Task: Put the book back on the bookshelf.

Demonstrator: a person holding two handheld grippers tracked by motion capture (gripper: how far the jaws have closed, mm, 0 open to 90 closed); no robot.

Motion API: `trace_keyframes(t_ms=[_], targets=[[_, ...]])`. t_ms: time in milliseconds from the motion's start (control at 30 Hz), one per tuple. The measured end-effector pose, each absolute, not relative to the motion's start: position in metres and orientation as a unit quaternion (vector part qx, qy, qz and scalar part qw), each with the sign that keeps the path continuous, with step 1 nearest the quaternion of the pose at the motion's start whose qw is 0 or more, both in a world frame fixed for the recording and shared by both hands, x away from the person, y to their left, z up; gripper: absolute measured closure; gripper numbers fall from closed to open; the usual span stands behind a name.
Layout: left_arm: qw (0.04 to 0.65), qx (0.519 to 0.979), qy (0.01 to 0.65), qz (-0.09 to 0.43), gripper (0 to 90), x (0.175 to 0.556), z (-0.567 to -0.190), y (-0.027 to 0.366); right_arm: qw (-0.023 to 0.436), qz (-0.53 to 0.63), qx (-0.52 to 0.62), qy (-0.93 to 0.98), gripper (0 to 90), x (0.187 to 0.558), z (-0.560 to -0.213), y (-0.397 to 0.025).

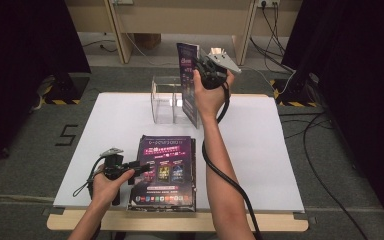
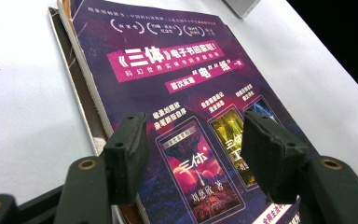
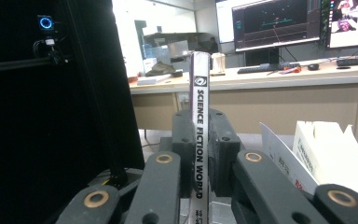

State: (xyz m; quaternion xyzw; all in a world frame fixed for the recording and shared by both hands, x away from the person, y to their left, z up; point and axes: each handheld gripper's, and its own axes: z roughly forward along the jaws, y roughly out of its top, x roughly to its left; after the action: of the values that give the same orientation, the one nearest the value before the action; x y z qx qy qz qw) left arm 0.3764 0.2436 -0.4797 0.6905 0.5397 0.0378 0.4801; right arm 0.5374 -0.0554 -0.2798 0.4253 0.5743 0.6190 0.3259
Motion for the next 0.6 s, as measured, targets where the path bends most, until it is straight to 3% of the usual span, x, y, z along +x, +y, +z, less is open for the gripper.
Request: trace_keyframes(t_ms=[600], targets=[[0.48,0.691,0.539,0.037,40.3,0.3766,-0.4798,0.2438,0.328,0.615,0.43,0.574,83.6,0.5454,-0.2764,-0.0544]])
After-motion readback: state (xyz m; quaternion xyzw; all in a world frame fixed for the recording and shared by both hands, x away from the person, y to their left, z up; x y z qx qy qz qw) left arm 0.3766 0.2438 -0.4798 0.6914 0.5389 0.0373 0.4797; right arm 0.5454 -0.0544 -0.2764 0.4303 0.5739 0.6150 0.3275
